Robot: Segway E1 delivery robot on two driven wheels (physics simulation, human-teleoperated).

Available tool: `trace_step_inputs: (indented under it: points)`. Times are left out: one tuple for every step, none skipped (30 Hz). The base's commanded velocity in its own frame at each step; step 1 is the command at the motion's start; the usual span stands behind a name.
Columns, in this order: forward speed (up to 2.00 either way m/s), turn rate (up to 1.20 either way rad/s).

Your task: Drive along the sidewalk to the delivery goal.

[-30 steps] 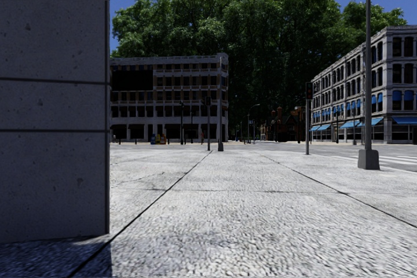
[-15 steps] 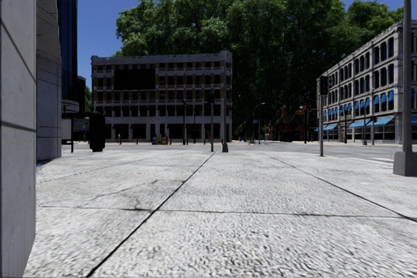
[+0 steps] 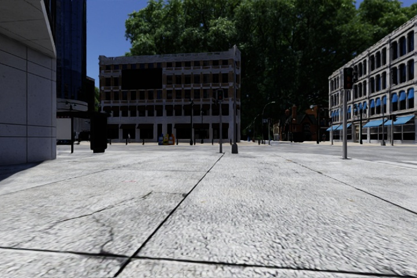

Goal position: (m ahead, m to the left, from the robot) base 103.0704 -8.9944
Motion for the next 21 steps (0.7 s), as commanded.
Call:
trace_step_inputs:
  points:
    - [2.00, 0.23]
    - [2.00, 0.23]
    - [2.00, 0.25]
    - [2.00, 0.26]
    - [2.00, 0.28]
    - [2.00, 0.28]
    - [2.00, 0.29]
    - [2.00, 0.30]
    - [2.00, 0.30]
    - [2.00, 0.30]
    - [2.00, 0.30]
    - [2.00, 0.30]
    - [2.00, 0.30]
    - [2.00, 0.32]
    - [2.00, 0.34]
    - [2.00, 0.35]
    - [2.00, 0.35]
    - [2.00, 0.37]
    - [2.00, 0.39]
    - [2.00, 0.39]
    - [2.00, 0.39]
